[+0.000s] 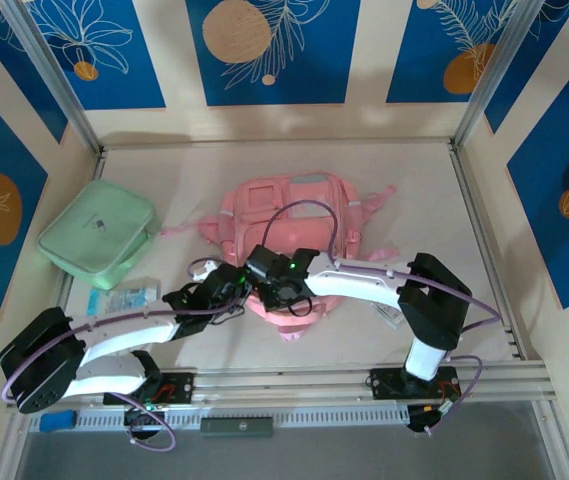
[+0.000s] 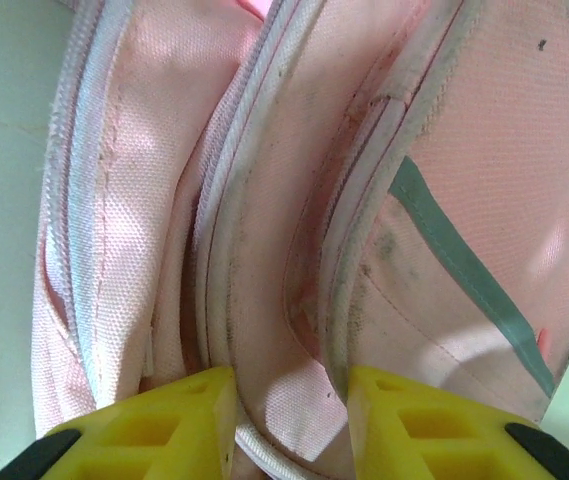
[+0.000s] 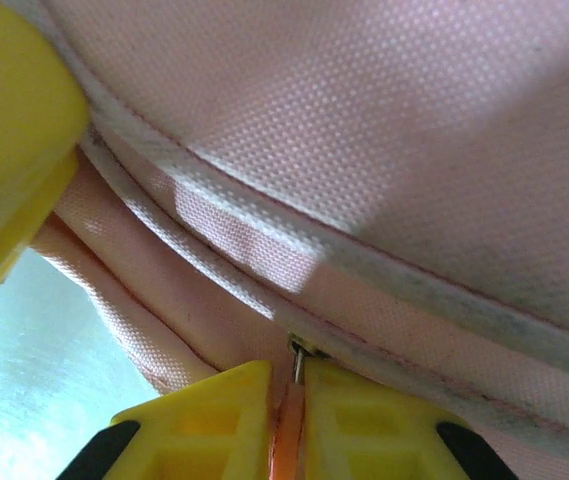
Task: Pack the student bag
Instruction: Zip the student bag at the center of the table.
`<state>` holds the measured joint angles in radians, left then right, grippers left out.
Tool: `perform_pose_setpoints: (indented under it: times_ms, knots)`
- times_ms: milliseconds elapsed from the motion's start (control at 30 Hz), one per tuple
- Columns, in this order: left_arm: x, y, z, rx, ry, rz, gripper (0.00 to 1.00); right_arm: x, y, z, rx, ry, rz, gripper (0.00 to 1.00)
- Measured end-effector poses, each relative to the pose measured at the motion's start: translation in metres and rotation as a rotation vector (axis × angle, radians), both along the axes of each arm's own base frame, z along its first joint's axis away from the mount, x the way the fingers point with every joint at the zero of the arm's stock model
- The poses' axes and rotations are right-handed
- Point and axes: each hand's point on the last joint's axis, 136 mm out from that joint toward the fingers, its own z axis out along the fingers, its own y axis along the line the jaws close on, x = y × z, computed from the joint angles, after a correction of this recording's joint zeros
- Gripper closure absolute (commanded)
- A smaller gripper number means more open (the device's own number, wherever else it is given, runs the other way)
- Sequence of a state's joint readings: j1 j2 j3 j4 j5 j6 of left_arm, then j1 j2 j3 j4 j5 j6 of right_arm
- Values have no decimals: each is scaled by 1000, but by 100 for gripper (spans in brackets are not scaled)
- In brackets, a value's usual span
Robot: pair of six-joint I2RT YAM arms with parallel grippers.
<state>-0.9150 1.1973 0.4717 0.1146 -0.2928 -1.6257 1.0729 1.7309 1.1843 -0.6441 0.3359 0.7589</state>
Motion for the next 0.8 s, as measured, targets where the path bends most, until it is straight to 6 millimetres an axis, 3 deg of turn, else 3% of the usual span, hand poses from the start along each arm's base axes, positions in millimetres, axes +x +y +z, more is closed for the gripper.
perform_pose_setpoints:
  times_ms: [300, 433, 633, 800]
  knots:
    - [0, 13, -8, 51, 3, 35, 69, 0, -5, -5, -37, -12, -19, 99]
    - [-1, 17, -12, 64, 15, 57, 74, -1, -13, 0, -64, -31, -17, 100]
    - [-1, 22, -32, 115, 57, 67, 81, -3, -43, 16, -88, -72, -41, 100]
    - [3, 27, -43, 145, 84, 80, 86, 4, -79, 21, -128, -92, -104, 100]
